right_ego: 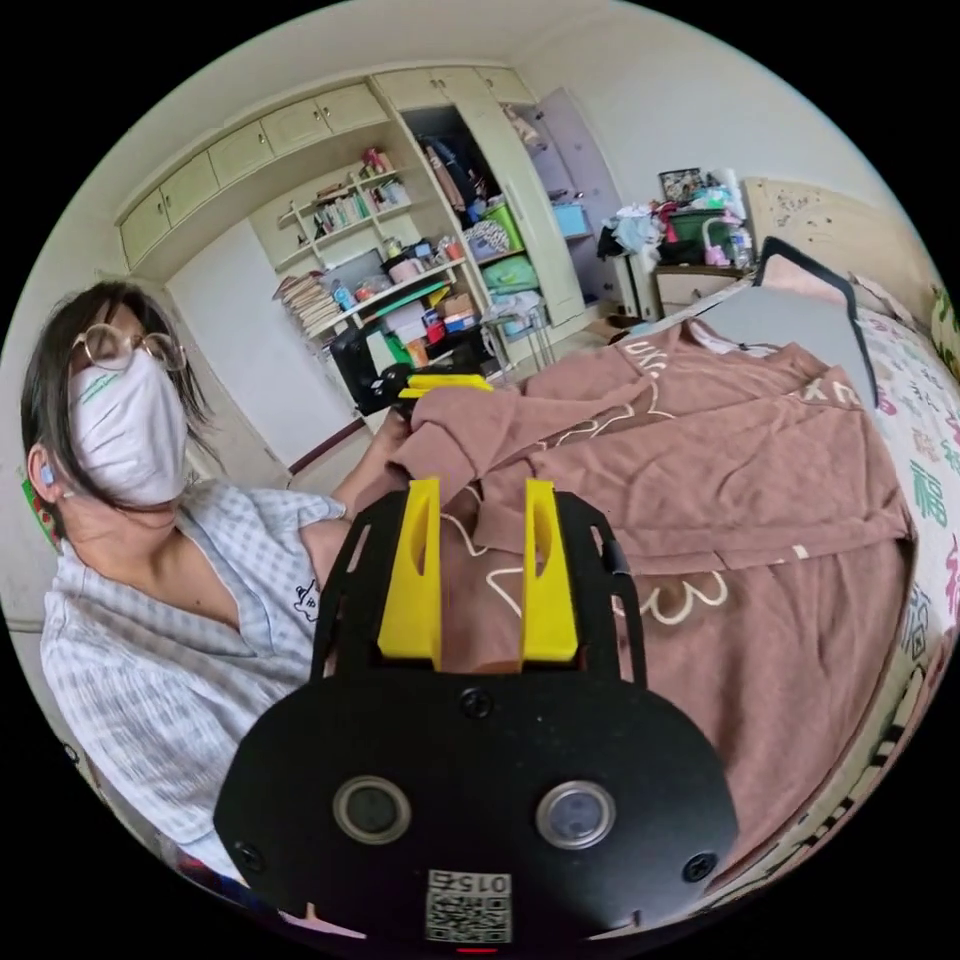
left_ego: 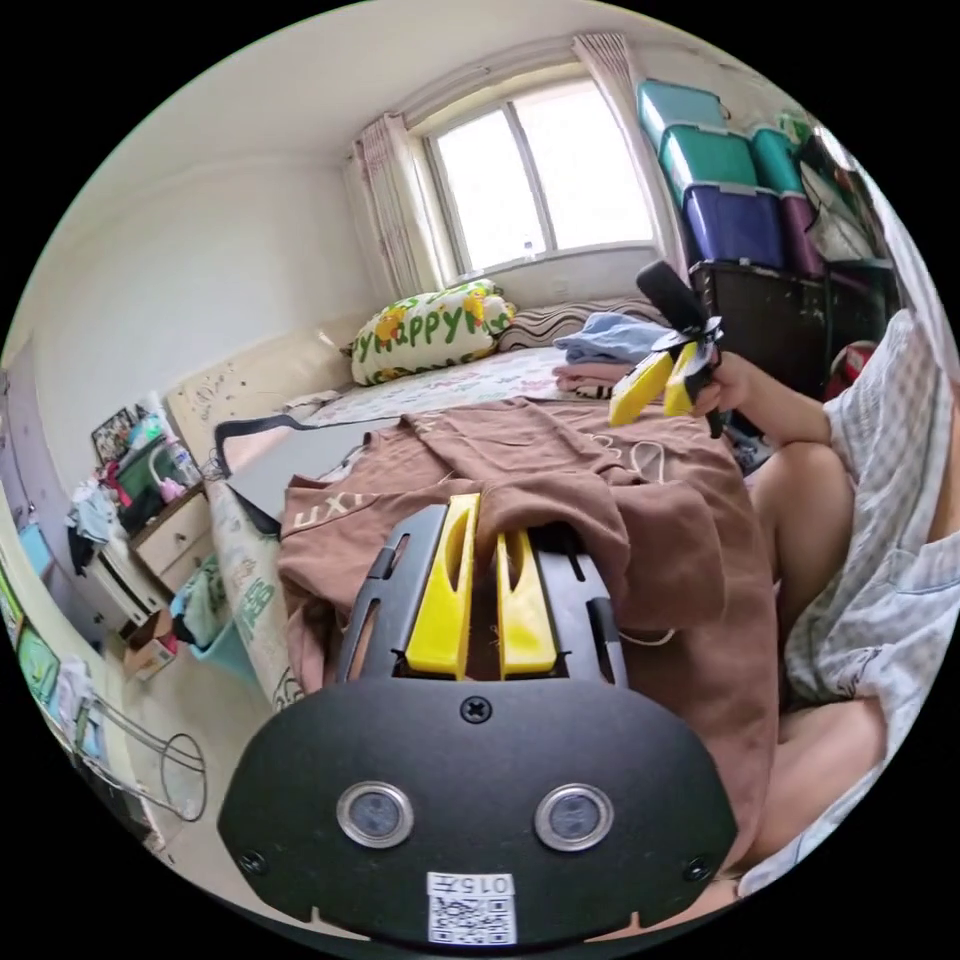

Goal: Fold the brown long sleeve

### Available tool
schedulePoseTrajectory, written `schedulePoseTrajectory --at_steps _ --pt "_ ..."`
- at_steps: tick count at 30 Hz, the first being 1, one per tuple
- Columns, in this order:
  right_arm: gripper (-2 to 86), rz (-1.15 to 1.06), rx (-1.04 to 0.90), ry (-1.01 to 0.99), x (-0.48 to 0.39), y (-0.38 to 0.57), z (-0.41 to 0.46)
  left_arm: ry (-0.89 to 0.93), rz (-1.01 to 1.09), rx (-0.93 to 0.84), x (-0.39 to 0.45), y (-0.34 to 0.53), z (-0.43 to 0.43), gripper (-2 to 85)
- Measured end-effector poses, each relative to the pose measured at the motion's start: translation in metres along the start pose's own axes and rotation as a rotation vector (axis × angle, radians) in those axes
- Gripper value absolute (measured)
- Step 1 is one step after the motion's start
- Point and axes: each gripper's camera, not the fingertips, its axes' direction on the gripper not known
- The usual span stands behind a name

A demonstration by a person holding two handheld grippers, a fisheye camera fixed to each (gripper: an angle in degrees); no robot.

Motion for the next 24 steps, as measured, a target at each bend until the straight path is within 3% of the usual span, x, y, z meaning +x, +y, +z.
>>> schedulePoseTrajectory --at_steps 5,8,15,19,21,23,24 --pt "7.6 -0.058 -0.209 0.020 -0.027 -0.021 0.062 -0.058 0.042 -0.037 -0.005 0.006 0.003 -0.1" --pt "6.1 -0.125 -0.238 0.150 -0.046 -0.025 0.074 -0.078 0.035 -0.035 -0.017 0.013 -0.002 -0.1" --pt "1.0 -0.021 0.045 0.538 -0.058 -0.015 -0.008 0.040 -0.032 0.082 -0.069 0.037 -0.035 0.7" --pt "0.1 -0.106 0.141 0.796 -0.093 -0.023 -0.024 0.105 -0.155 0.187 -0.114 0.056 -0.058 1.3" --pt "0.2 -0.176 0.102 0.781 -0.110 -0.032 -0.016 0.071 -0.252 0.172 -0.138 0.067 -0.060 1.5" --pt "0.4 -0.249 0.046 0.626 -0.124 -0.037 -0.001 0.021 -0.348 0.110 -0.161 0.077 -0.056 1.7" --pt "0.7 -0.286 -0.031 0.456 -0.128 -0.039 0.014 0.003 -0.409 0.075 -0.177 0.084 -0.053 1.8"
